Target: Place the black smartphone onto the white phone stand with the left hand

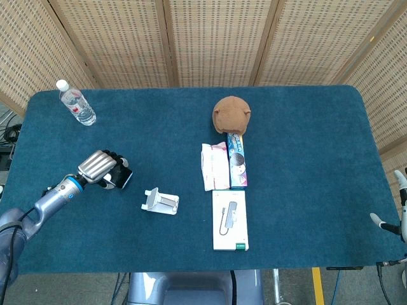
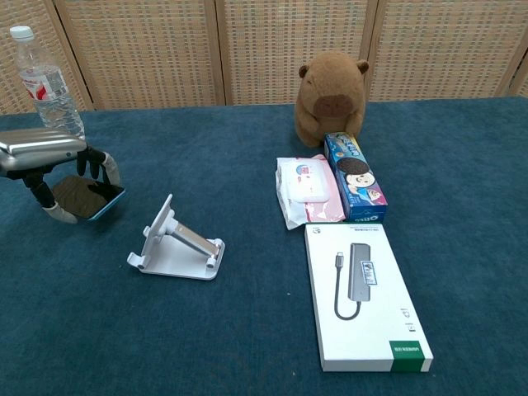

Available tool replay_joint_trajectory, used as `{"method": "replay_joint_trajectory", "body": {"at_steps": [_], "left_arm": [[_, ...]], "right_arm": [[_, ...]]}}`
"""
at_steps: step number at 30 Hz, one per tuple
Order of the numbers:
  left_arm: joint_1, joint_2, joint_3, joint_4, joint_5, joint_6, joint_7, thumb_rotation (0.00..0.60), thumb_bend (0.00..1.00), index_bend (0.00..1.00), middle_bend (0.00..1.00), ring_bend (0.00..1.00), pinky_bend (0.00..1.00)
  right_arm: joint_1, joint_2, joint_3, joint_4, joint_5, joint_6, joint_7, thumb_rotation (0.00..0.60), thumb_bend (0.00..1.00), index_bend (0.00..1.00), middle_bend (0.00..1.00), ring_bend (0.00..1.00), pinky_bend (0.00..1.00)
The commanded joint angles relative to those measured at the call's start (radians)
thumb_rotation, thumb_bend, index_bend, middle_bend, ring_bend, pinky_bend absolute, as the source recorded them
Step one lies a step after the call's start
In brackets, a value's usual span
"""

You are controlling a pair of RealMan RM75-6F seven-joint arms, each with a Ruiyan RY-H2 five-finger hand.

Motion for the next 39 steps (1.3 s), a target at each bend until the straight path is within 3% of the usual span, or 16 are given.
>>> {"method": "replay_joint_trajectory", "body": {"at_steps": [1, 11, 19, 21, 28, 35, 39], "left_arm": [[-0.001, 0.031, -0.038, -0.036, -0.034, 0.043, -0.049, 0.600, 0.00, 0.50, 0.45, 0.46, 0.37], [0.010, 0.126, -0.094, -0.179, -0.074, 0.156, -0.144, 0.600, 0.00, 0.50, 0.45, 0.46, 0.37], [0.050, 0.218, -0.110, -0.398, -0.069, 0.287, -0.211, 0.600, 0.00, 0.50, 0.45, 0.46, 0.37], [0.076, 0.254, -0.106, -0.501, -0.065, 0.332, -0.243, 0.600, 0.00, 0.50, 0.45, 0.46, 0.37], [0.120, 0.304, -0.123, -0.701, -0.112, 0.328, -0.319, 0.600, 0.00, 0.50, 0.45, 0.46, 0.37], [0.158, 0.264, -0.144, -0.774, -0.153, 0.312, -0.409, 0.600, 0.00, 0.50, 0.45, 0.46, 0.37], [0.168, 0.232, -0.139, -0.761, -0.156, 0.283, -0.457, 0.600, 0.00, 0.50, 0.45, 0.46, 0.37]], "right_arm": [[-0.001, 0.001, 0.000, -0.001, -0.001, 0.001, 0.002, 0.600, 0.10, 0.05, 0.00, 0.00, 0.00], [-0.005, 0.006, -0.001, -0.006, -0.006, 0.006, 0.010, 0.600, 0.10, 0.05, 0.00, 0.00, 0.00], [-0.009, 0.011, -0.003, -0.009, -0.014, 0.013, 0.024, 0.600, 0.10, 0.05, 0.00, 0.00, 0.00], [-0.010, 0.013, -0.005, -0.011, -0.020, 0.014, 0.029, 0.600, 0.10, 0.05, 0.00, 0.00, 0.00], [-0.010, 0.017, -0.009, -0.014, -0.033, 0.015, 0.039, 0.600, 0.10, 0.05, 0.00, 0.00, 0.00], [-0.011, 0.021, -0.014, -0.015, -0.045, 0.016, 0.054, 0.600, 0.10, 0.05, 0.00, 0.00, 0.00], [-0.012, 0.023, -0.015, -0.013, -0.047, 0.016, 0.062, 0.600, 0.10, 0.05, 0.00, 0.00, 0.00]]}}
